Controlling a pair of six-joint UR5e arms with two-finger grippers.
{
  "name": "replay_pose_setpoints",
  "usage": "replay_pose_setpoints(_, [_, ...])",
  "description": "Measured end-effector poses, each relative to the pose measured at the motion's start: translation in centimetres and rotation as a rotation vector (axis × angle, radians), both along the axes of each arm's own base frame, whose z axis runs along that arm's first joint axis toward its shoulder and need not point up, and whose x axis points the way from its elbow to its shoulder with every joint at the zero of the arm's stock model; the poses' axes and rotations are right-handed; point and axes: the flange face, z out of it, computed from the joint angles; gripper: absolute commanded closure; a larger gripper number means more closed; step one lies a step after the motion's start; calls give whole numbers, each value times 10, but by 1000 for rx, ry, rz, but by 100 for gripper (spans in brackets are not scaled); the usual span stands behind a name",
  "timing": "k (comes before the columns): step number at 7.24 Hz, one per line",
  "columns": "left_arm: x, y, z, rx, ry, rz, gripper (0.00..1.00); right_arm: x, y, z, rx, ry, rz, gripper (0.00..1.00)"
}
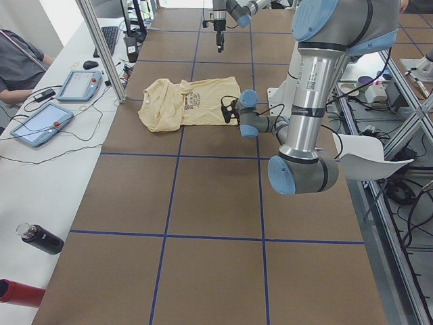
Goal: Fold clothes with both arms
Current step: 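Lower the left gripper to the near hem corner of the shirt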
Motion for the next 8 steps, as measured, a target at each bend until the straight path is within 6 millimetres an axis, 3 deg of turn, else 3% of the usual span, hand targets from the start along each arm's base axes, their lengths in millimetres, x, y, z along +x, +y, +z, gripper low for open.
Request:
replay_pose_setpoints(2, [1,0,-2,1,4,2,31,1,0,0,-1,-1,0,0])
replay_pose_setpoints(3, [2,0,-3,1,5,2,31,1,0,0,-1,-1,0,0])
replay_pose_setpoints(5, [1,1,-3,1,5,3,17,1,0,0,-1,-1,-1,0])
replay_pose_setpoints(8, [-2,2,0,0,0,4,12,1,0,1,-2,0,-1,0])
